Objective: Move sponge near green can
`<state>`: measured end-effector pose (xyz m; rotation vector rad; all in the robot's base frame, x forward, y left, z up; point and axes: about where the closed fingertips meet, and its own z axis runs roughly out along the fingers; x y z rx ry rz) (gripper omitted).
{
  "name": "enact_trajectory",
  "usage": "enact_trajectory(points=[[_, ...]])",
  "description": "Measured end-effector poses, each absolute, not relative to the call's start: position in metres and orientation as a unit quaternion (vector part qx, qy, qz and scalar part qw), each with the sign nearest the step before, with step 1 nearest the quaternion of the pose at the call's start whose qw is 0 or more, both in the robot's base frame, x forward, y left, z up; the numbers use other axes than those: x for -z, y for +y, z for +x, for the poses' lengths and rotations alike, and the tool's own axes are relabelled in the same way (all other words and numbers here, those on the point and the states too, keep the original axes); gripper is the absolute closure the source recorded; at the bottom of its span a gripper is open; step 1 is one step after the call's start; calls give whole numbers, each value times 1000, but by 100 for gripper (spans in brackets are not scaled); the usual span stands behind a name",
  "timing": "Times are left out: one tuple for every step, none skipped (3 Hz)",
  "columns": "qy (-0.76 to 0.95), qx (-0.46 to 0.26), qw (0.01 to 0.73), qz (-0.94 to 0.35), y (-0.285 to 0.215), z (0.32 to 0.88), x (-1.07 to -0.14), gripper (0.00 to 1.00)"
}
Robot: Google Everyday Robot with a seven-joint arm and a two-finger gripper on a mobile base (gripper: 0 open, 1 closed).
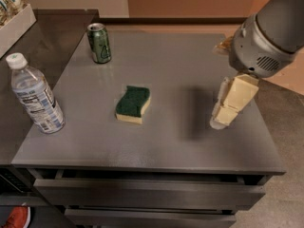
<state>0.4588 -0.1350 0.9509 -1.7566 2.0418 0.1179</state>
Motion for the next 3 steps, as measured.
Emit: enact_trajectory(points=[[721, -78, 243, -644, -102, 466, -939, 0], [703, -100, 256, -656, -71, 475, -924, 0], [692, -113, 263, -662, -47, 486, -905, 0]])
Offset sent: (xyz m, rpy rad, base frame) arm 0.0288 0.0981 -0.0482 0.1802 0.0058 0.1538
